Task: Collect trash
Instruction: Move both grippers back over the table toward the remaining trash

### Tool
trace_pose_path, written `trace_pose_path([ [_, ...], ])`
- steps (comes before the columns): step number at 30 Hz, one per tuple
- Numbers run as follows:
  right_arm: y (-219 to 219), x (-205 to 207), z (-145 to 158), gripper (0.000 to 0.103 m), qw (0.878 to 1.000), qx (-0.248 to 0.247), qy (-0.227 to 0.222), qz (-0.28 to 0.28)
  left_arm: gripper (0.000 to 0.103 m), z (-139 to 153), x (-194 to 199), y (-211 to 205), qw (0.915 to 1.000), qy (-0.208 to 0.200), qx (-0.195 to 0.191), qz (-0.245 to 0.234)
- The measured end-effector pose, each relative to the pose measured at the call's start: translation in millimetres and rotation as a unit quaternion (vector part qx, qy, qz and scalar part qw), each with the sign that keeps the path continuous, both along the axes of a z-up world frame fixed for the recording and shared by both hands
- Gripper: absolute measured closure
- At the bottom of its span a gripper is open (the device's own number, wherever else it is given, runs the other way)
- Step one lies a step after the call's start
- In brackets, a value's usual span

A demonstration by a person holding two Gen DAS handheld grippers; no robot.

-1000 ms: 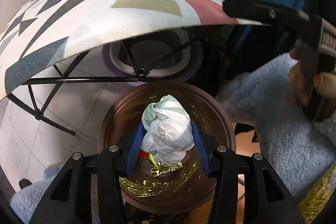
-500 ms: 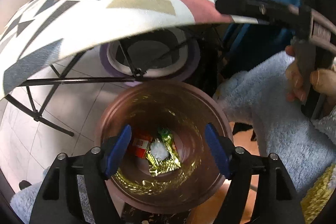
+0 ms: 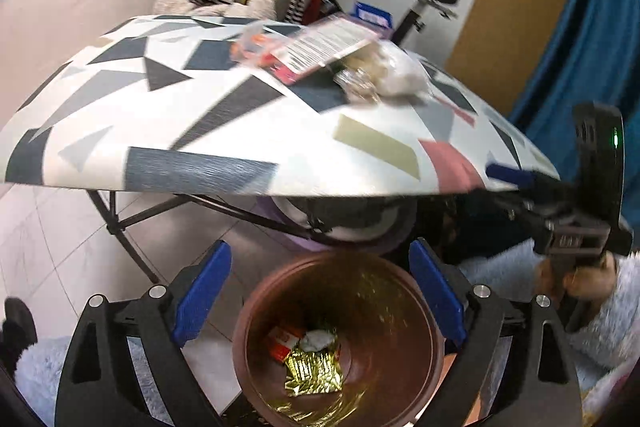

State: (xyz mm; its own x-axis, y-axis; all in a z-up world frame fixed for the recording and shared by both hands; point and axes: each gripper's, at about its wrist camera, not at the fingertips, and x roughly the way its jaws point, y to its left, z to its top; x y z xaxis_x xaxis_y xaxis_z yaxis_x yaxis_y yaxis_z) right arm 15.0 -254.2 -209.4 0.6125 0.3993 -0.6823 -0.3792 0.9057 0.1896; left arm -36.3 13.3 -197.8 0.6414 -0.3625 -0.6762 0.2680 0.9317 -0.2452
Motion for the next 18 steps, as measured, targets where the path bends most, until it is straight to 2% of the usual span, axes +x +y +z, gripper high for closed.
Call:
trace_pose_path([
  [8,2,0,-2,0.006,1.000,-0.007,0.004,0.000,0.014,4,3,17,0.9992,-0.007,-0.019,0.034],
  [18,3,2,-4,0.006,1.000,-0.020,0.005,-0.013,0.013,7,4,19,0.9990,-0.018,-0.017,0.037],
])
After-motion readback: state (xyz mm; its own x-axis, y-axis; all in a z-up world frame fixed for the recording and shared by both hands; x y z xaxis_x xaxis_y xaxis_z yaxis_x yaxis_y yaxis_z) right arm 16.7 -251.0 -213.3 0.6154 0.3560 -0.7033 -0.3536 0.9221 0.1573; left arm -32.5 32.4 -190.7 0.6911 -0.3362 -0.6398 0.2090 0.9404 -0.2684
